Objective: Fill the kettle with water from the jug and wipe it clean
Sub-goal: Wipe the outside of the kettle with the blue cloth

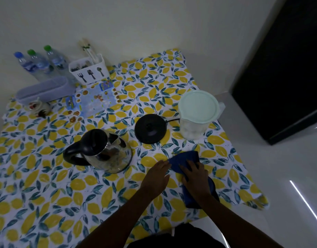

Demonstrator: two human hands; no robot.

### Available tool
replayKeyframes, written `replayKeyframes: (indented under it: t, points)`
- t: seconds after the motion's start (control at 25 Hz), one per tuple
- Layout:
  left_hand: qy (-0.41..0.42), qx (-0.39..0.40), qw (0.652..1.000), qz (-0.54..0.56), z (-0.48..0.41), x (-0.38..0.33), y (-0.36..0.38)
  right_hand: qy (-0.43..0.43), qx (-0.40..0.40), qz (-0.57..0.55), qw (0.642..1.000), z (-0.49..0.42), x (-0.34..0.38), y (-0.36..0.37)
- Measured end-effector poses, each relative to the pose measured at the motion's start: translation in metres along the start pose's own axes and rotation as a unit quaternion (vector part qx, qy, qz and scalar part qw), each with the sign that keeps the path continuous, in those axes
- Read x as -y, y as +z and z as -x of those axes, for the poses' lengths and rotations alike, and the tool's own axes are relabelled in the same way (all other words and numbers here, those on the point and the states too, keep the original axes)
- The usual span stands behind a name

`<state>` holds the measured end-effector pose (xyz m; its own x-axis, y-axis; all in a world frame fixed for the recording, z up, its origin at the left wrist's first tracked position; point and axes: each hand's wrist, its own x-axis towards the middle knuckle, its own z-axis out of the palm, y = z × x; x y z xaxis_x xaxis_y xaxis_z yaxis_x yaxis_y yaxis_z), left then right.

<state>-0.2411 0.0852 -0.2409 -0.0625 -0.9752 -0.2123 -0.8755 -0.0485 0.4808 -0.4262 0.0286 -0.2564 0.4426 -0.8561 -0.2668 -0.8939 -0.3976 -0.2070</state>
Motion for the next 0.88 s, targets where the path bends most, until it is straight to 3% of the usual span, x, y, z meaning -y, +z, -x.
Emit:
replayKeyframes:
  t: [0.16, 0.36, 0.64, 0.8, 0.88]
  points:
    - [-0.017, -0.048, 0.999, 0.011, 0.009, 0.001, 0.0, -0.033, -0.045, -0.046, 0.997, -0.003, -0.005, 0.002]
    - [-0.05, -0.124, 0.991, 0.012, 0.03, 0.016, -0.027, -0.004, -0.066, -0.175, 0.982, -0.006, 0.014, -0.005]
    - [-0.04, -0.301, 0.953, 0.007, 0.08, 0.057, -0.121, -0.081, -0.158, -0.345, 0.922, -0.029, 0.13, -0.074]
    - [-0.108, -0.417, 0.902, 0.021, 0.116, 0.095, -0.169, -0.147, -0.176, -0.374, 0.898, -0.055, 0.206, -0.122]
    - [-0.166, -0.404, 0.899, 0.037, 0.129, 0.121, -0.186, -0.19, -0.182, -0.355, 0.897, -0.066, 0.248, -0.137]
